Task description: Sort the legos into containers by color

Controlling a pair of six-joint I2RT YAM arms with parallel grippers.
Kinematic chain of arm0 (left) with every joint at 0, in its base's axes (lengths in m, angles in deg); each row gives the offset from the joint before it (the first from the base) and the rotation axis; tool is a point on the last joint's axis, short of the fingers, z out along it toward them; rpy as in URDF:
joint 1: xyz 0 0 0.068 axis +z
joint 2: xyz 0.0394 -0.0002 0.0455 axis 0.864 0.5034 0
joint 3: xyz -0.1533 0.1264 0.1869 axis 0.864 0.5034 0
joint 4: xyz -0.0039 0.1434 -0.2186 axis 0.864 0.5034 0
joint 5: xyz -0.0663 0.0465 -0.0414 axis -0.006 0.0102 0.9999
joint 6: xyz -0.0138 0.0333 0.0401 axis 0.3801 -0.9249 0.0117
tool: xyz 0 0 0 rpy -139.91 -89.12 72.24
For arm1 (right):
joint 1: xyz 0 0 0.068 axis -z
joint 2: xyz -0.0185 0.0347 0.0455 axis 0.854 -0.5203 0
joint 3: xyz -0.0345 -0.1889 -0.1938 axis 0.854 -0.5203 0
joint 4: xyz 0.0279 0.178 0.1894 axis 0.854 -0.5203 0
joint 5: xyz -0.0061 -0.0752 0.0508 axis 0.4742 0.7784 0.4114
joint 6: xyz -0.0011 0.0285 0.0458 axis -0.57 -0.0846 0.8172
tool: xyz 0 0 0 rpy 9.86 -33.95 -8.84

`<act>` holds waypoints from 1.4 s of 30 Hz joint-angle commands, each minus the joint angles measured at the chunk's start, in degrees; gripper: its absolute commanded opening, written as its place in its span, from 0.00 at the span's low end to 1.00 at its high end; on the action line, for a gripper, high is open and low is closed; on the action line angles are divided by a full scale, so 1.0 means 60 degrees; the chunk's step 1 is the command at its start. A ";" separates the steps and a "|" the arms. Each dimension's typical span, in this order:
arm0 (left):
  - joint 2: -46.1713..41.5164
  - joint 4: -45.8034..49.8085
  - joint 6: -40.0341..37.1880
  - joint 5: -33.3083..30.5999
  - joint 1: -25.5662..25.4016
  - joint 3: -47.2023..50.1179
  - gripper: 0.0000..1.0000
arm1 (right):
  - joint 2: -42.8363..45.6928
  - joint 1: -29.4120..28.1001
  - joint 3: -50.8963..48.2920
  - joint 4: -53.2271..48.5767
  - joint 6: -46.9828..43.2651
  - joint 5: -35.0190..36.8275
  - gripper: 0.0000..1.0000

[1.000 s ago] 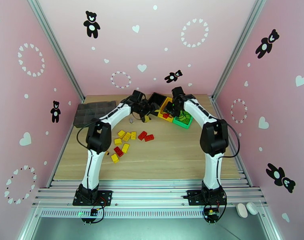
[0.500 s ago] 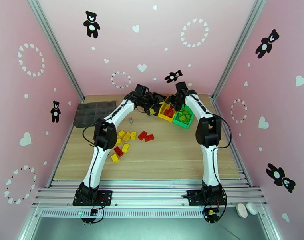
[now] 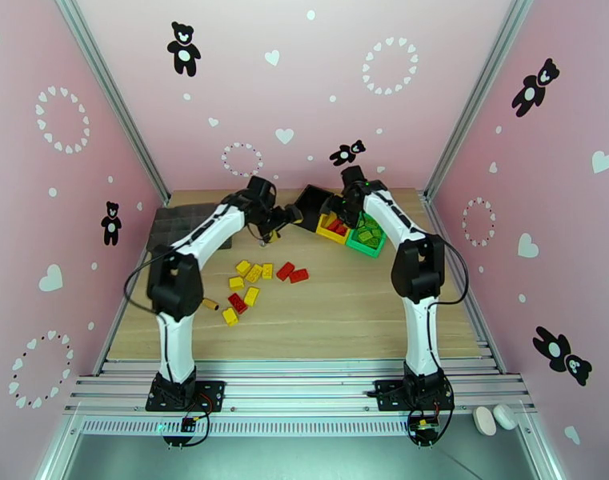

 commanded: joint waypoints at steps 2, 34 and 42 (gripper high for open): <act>-0.1081 0.0109 -0.0311 -0.0965 0.0312 0.1722 0.94 | 0.0689 -0.0918 -0.0959 -0.0455 -0.0417 0.0300 0.78; -0.3700 -0.0328 -0.0117 -0.0939 0.1114 0.5572 0.94 | -0.1036 -0.3850 -0.1677 -0.1655 -0.0411 0.2088 0.86; -0.3614 -0.0293 -0.0139 -0.0910 0.1114 0.5543 0.94 | -0.1517 -0.3473 -0.1061 -0.1741 -0.0633 0.1875 0.78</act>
